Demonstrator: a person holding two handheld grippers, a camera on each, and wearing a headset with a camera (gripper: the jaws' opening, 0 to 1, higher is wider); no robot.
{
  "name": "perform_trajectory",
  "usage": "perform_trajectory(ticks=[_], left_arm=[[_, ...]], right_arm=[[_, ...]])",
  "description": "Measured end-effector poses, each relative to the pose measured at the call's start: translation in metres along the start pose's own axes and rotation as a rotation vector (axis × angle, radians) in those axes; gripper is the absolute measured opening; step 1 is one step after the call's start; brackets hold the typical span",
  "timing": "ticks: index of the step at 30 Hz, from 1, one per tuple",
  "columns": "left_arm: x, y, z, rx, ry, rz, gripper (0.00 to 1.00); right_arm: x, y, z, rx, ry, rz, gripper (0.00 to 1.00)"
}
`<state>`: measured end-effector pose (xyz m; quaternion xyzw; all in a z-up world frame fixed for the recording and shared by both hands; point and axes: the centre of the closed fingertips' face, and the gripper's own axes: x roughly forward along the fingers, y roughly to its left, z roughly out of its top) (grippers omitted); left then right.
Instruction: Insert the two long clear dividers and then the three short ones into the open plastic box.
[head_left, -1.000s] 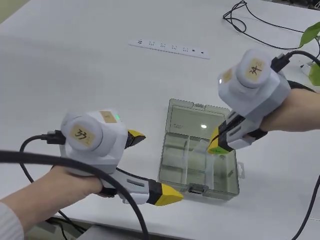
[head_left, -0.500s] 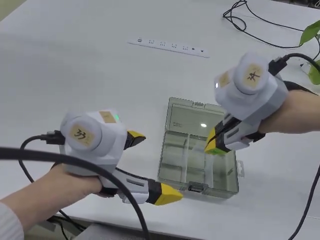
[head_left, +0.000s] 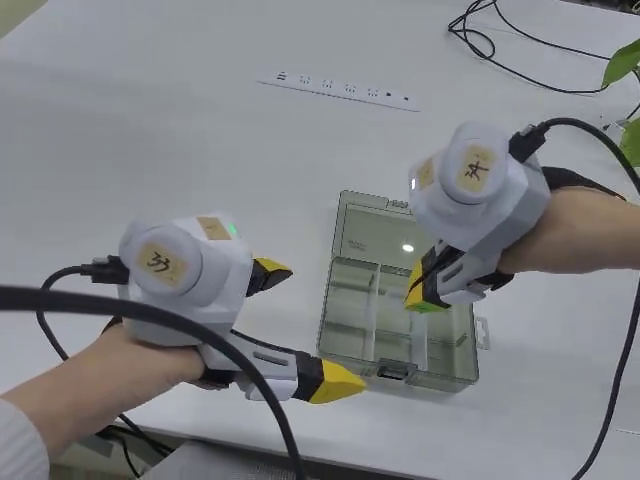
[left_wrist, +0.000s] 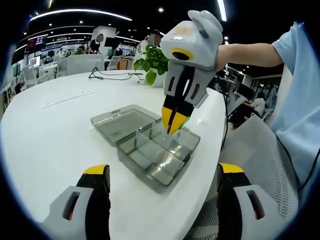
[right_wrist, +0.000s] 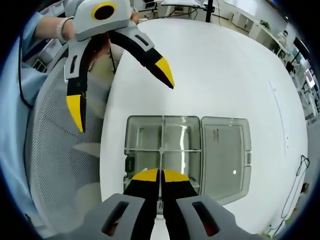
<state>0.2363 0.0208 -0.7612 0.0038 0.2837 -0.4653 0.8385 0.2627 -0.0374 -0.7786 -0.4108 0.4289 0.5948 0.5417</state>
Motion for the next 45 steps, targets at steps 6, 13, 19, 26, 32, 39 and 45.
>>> perform_trajectory(ticks=[6, 13, 19, 26, 32, 39, 45], left_arm=[[-0.002, 0.001, -0.001, -0.005, -0.004, 0.004, 0.89], [-0.003, 0.001, -0.001, -0.006, -0.005, 0.005, 0.89], [-0.004, 0.001, -0.001, -0.004, -0.004, 0.004, 0.89], [-0.004, 0.000, 0.000, -0.005, -0.010, 0.004, 0.88], [-0.003, -0.002, 0.001, 0.000, -0.009, -0.003, 0.88], [-0.003, -0.002, 0.004, 0.009, -0.011, -0.003, 0.87], [-0.003, -0.002, 0.005, 0.009, -0.011, 0.003, 0.86]], right_arm=[[0.011, -0.003, -0.003, 0.015, 0.024, -0.013, 0.02], [0.023, -0.007, -0.007, 0.017, 0.038, -0.016, 0.02], [0.034, -0.008, -0.011, 0.002, 0.054, -0.027, 0.02], [0.036, -0.008, -0.012, 0.003, 0.049, -0.029, 0.02], [0.036, -0.007, -0.011, 0.001, 0.043, -0.032, 0.02], [0.036, -0.007, -0.012, -0.005, 0.030, -0.037, 0.02], [0.037, -0.007, -0.013, -0.017, 0.019, -0.041, 0.03]])
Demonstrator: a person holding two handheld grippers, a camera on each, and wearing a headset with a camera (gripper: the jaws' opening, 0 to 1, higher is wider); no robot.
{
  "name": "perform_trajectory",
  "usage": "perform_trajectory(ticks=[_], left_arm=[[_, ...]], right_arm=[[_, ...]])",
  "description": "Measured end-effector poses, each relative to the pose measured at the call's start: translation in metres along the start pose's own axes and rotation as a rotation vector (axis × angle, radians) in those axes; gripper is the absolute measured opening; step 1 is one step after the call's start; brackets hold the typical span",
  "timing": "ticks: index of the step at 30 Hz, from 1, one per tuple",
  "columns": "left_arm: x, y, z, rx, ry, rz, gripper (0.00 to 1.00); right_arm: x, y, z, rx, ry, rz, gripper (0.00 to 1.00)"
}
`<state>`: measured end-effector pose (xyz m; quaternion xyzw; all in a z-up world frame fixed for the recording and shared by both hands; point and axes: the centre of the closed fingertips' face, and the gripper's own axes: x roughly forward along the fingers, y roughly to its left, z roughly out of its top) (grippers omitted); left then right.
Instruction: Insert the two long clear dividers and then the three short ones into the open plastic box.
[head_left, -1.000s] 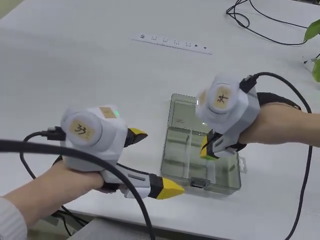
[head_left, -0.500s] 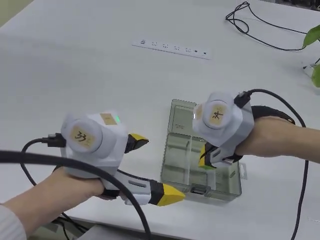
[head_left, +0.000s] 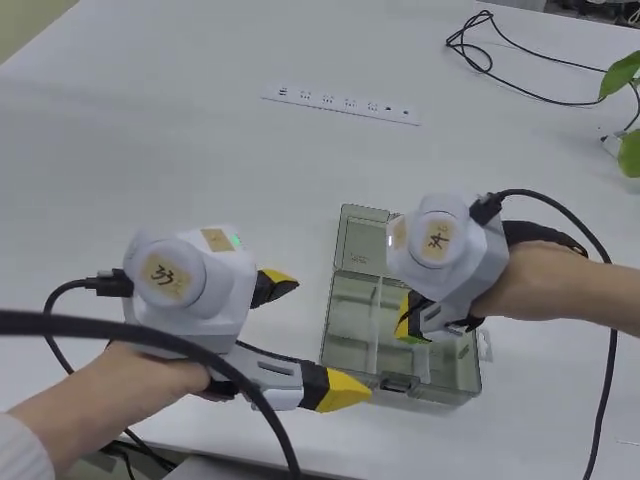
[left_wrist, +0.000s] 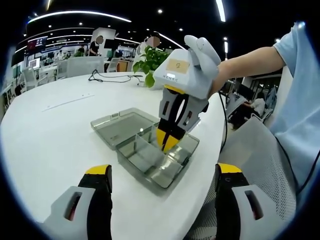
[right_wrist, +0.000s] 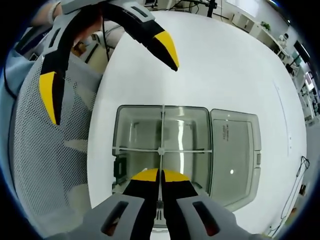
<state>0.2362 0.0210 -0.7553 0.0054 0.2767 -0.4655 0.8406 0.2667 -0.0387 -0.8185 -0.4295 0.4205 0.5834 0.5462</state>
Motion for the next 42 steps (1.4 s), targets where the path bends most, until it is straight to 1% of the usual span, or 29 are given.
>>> perform_trajectory(ticks=[1, 3, 4, 6, 7, 8, 9, 12, 14, 15, 17, 18, 21, 22, 23, 24, 26, 27, 28, 29, 31, 32, 38, 40, 41, 42], left_arm=[[0.000, -0.001, 0.000, -0.001, -0.002, 0.000, 0.86], [0.001, -0.002, 0.000, -0.002, 0.000, 0.000, 0.86], [0.001, -0.002, -0.001, -0.002, 0.000, 0.000, 0.86], [0.001, -0.002, -0.002, -0.004, 0.001, -0.001, 0.86], [0.001, -0.003, -0.002, -0.003, 0.004, -0.001, 0.86], [0.000, -0.003, -0.003, -0.004, 0.007, -0.003, 0.85], [0.000, -0.004, -0.004, -0.006, 0.011, -0.005, 0.85], [0.000, -0.005, -0.005, -0.008, 0.013, -0.006, 0.85], [0.000, -0.005, -0.005, -0.007, 0.014, -0.006, 0.85], [-0.001, -0.005, -0.006, -0.007, 0.016, -0.006, 0.85], [-0.001, -0.005, -0.005, -0.005, 0.019, -0.007, 0.85], [-0.001, -0.005, -0.005, -0.003, 0.020, -0.006, 0.85], [-0.003, -0.003, -0.003, -0.002, 0.017, -0.003, 0.85], [-0.003, -0.003, -0.002, -0.001, 0.017, 0.000, 0.85], [-0.003, -0.003, -0.002, -0.001, 0.016, 0.001, 0.85], [-0.004, -0.002, -0.001, 0.000, 0.014, 0.003, 0.85], [-0.004, -0.002, -0.001, 0.001, 0.011, 0.005, 0.85], [-0.005, -0.003, 0.000, 0.002, 0.007, 0.007, 0.85], [-0.005, -0.003, 0.000, 0.007, 0.003, 0.007, 0.85], [-0.006, -0.004, 0.002, 0.013, -0.005, 0.007, 0.85], [-0.006, -0.004, 0.003, 0.014, -0.010, 0.009, 0.85], [-0.007, -0.003, 0.004, 0.015, -0.012, 0.011, 0.85], [-0.009, 0.001, 0.009, 0.027, -0.023, 0.023, 0.85], [-0.010, 0.002, 0.010, 0.029, -0.026, 0.027, 0.85], [-0.010, 0.002, 0.011, 0.032, -0.028, 0.030, 0.85], [-0.011, 0.004, 0.014, 0.042, -0.039, 0.043, 0.85]], right_arm=[[0.001, 0.001, -0.001, -0.002, -0.004, 0.005, 0.04], [0.001, 0.001, -0.002, 0.007, -0.022, -0.006, 0.12], [0.000, 0.001, -0.002, 0.007, -0.028, -0.010, 0.13], [-0.004, 0.001, 0.001, 0.038, -0.063, -0.013, 0.14], [-0.007, 0.000, 0.003, 0.058, -0.092, -0.023, 0.16], [-0.009, -0.001, 0.003, 0.070, -0.104, -0.029, 0.17], [-0.011, 0.000, 0.002, 0.075, -0.111, -0.028, 0.18], [-0.017, 0.003, 0.003, 0.105, -0.157, -0.033, 0.21], [-0.020, 0.004, 0.000, 0.110, -0.176, -0.043, 0.24], [-0.021, 0.006, -0.001, 0.102, -0.181, -0.037, 0.26], [-0.022, 0.008, -0.004, 0.116, -0.187, -0.039, 0.29], [-0.024, 0.009, -0.003, 0.113, -0.205, -0.042, 0.30], [-0.031, 0.010, -0.003, 0.154, -0.258, -0.053, 0.34], [-0.034, 0.010, -0.002, 0.155, -0.270, -0.056, 0.35], [-0.037, 0.010, -0.001, 0.170, -0.298, -0.064, 0.38], [-0.039, 0.011, 0.000, 0.182, -0.318, -0.060, 0.40], [-0.043, 0.013, 0.002, 0.204, -0.357, -0.054, 0.48], [-0.045, 0.015, 0.001, 0.229, -0.373, -0.049, 0.53], [-0.046, 0.015, 0.002, 0.225, -0.389, -0.053, 0.59], [-0.048, 0.015, 0.000, 0.232, -0.402, -0.063, 0.63], [-0.051, 0.015, -0.002, 0.240, -0.424, -0.071, 0.69], [-0.053, 0.015, -0.003, 0.251, -0.436, -0.079, 0.71], [-0.058, 0.013, -0.015, 0.290, -0.467, -0.116, 0.82], [-0.062, 0.012, -0.018, 0.303, -0.486, -0.131, 0.86], [-0.064, 0.011, -0.020, 0.318, -0.494, -0.139, 0.88], [-0.065, 0.011, -0.021, 0.328, -0.500, -0.141, 0.89]])
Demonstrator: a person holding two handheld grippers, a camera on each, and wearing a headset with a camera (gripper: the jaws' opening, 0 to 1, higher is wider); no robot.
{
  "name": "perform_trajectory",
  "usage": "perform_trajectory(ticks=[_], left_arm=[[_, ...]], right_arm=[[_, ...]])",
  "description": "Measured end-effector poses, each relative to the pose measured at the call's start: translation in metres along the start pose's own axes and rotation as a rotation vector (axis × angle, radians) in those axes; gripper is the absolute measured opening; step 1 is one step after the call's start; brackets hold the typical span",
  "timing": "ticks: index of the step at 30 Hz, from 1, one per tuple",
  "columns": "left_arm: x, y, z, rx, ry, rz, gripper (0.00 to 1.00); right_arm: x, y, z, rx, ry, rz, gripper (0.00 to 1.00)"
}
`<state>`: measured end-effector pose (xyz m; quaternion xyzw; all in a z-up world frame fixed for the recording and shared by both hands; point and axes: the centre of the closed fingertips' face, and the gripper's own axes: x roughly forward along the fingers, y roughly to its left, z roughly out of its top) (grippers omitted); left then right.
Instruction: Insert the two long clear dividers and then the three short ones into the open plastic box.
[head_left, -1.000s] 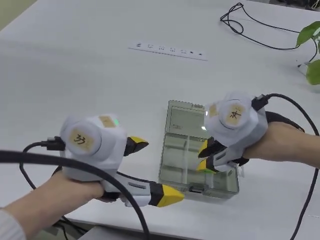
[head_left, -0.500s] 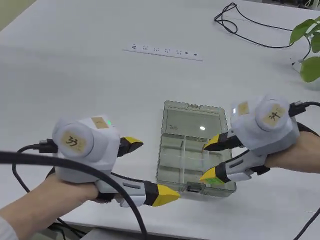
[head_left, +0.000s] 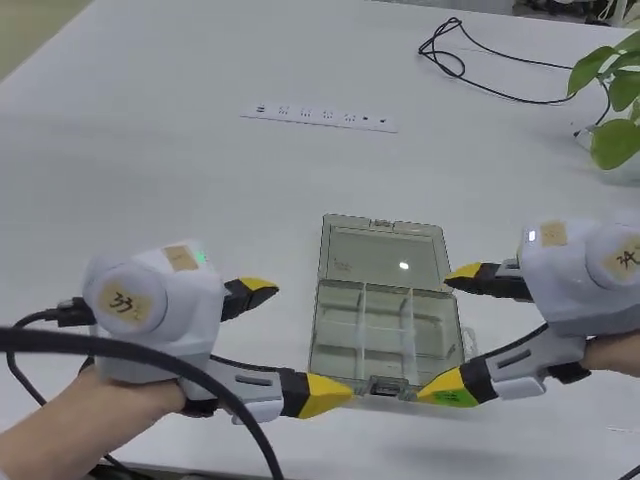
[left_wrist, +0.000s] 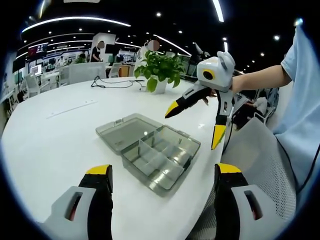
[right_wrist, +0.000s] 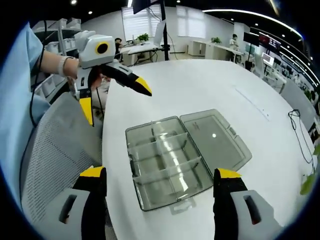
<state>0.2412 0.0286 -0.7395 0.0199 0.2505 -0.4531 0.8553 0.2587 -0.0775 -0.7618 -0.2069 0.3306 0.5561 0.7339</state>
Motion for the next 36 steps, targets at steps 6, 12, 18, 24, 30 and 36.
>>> perform_trajectory(ticks=[6, 12, 18, 24, 30, 36], left_arm=[[-0.001, 0.000, 0.004, 0.006, -0.006, 0.007, 0.86], [-0.001, 0.002, 0.003, 0.009, 0.002, 0.015, 0.90], [-0.001, 0.004, 0.000, 0.012, 0.012, 0.027, 0.92], [-0.002, 0.003, -0.001, 0.002, 0.011, 0.040, 0.91], [-0.003, 0.002, -0.001, -0.002, 0.012, 0.045, 0.90], [-0.004, 0.000, -0.002, -0.005, 0.011, 0.051, 0.90]], right_arm=[[-0.012, -0.004, -0.010, 0.023, -0.012, -0.035, 0.93], [-0.026, -0.013, -0.029, 0.053, -0.001, -0.068, 0.99], [-0.047, -0.025, -0.052, 0.086, 0.012, -0.112, 1.00], [-0.066, -0.031, -0.088, 0.078, 0.090, -0.131, 1.00], [-0.079, -0.034, -0.111, 0.063, 0.147, -0.134, 0.99], [-0.089, -0.037, -0.134, 0.003, 0.229, -0.116, 0.94]])
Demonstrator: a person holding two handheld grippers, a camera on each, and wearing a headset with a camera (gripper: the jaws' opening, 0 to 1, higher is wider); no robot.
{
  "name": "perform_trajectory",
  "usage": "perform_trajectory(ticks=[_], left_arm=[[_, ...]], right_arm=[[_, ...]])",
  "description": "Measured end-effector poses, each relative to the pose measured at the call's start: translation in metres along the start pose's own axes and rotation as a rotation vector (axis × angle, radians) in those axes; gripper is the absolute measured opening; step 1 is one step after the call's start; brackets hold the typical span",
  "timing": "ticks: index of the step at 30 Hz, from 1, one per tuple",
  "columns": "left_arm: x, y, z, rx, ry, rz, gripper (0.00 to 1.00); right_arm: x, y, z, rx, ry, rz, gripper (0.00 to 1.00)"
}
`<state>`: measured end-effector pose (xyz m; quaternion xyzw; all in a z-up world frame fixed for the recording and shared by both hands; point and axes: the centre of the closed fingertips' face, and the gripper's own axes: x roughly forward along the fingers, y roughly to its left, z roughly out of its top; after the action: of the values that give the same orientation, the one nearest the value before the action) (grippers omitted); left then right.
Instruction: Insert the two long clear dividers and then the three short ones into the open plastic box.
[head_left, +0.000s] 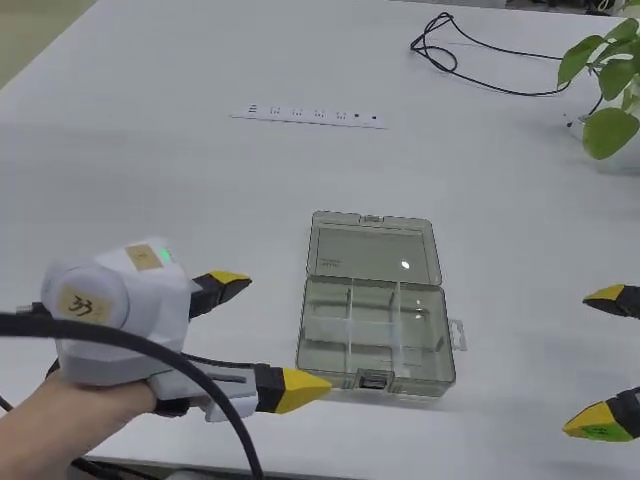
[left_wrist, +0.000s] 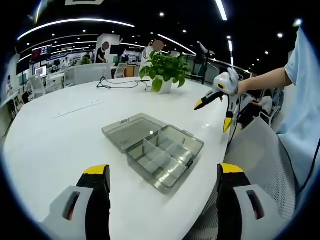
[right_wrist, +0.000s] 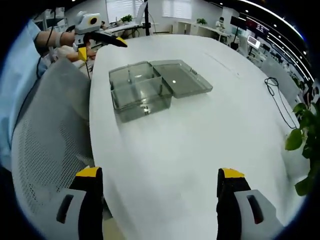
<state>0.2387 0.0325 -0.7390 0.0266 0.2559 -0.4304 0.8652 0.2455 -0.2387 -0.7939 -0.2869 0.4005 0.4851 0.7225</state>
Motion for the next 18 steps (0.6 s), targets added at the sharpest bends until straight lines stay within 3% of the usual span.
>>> perform_trajectory(ticks=[4, 14, 18], left_arm=[[-0.001, 0.000, 0.000, -0.004, -0.002, 0.007, 0.89], [-0.007, 0.000, -0.002, -0.010, 0.005, 0.019, 0.88], [-0.007, -0.001, -0.003, -0.018, 0.003, 0.021, 0.88]], right_arm=[[0.000, -0.002, -0.021, -0.049, 0.082, 0.022, 0.89], [-0.001, -0.006, -0.065, -0.240, 0.277, 0.114, 0.63], [0.003, -0.006, -0.069, -0.291, 0.304, 0.122, 0.54]])
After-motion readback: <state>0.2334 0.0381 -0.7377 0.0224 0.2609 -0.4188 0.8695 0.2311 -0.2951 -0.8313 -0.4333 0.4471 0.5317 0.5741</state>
